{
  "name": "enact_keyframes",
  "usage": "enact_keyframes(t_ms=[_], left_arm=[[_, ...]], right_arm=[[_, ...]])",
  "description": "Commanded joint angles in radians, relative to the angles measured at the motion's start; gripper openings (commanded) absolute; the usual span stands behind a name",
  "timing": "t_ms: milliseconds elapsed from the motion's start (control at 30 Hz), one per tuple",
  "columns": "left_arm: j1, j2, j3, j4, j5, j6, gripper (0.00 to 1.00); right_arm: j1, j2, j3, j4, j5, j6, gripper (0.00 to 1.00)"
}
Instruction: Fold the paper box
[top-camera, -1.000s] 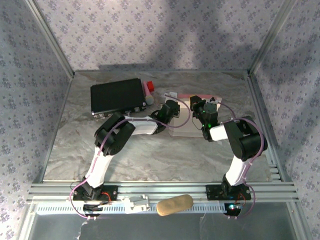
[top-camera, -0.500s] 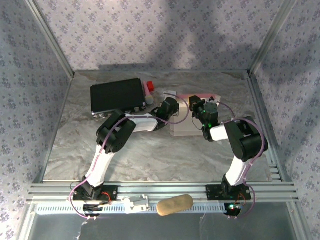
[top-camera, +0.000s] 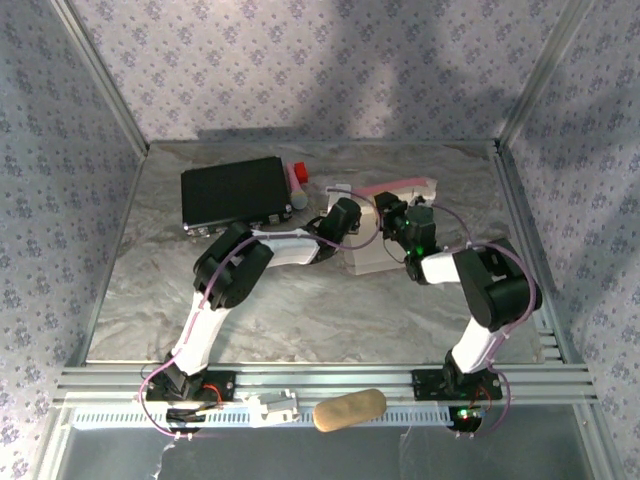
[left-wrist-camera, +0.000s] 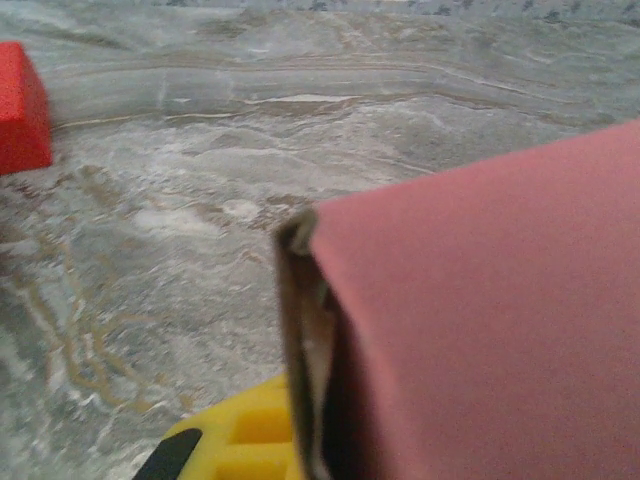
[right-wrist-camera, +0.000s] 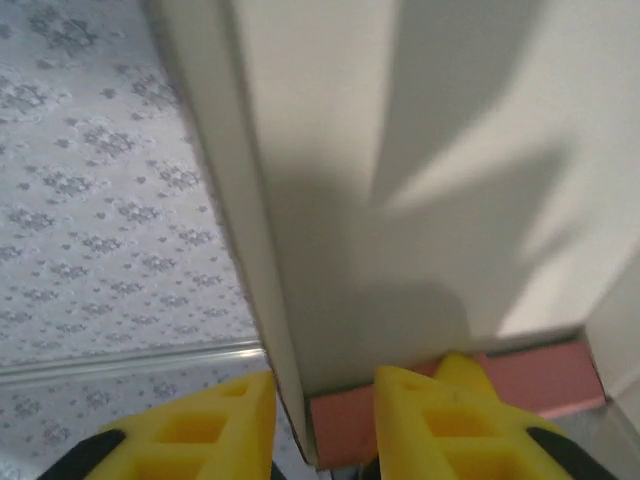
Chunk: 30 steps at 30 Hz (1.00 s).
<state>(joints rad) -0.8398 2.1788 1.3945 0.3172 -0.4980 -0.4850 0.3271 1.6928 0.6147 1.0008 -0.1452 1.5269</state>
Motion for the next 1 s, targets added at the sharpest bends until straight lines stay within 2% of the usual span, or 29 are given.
enact_keyframes(t_ms=[0, 100, 200, 400, 500, 600, 733, 967], left_arm=[[0.002, -0.079, -0.054, -0.077, -0.035, -0.031, 0.0], [0.002, -0.141, -0.096, -0.106, -0.056, -0.032, 0.0], [0.008, -0.214, -0.12, -0.18, -0.06, -0.045, 0.0], [0.032, -0.358, -0.094, -0.462, 0.003, -0.092, 0.0], [0.034, -0.417, -0.076, -0.595, 0.037, -0.095, 0.0], [0.029, -0.45, -0.042, -0.723, 0.06, -0.1, 0.0], [0.004, -0.485, -0.037, -0.783, 0.043, -0.099, 0.0], [-0.024, -0.53, -0.043, -0.811, 0.023, -0.097, 0.0]], right_arm=[[0.01, -0.116, 0.001, -0.168, -0.038, -0.057, 0.49], [0.012, -0.26, 0.022, -0.373, -0.032, -0.127, 0.62], [0.01, -0.424, 0.042, -0.576, -0.014, -0.203, 0.68], [-0.038, -0.649, 0.21, -1.044, -0.012, -0.387, 0.68], [-0.065, -0.642, 0.348, -1.252, -0.028, -0.487, 0.61], [-0.081, -0.592, 0.473, -1.366, -0.051, -0.554, 0.56], [-0.084, -0.485, 0.623, -1.436, -0.087, -0.603, 0.51], [-0.081, -0.379, 0.694, -1.487, -0.06, -0.665, 0.51]])
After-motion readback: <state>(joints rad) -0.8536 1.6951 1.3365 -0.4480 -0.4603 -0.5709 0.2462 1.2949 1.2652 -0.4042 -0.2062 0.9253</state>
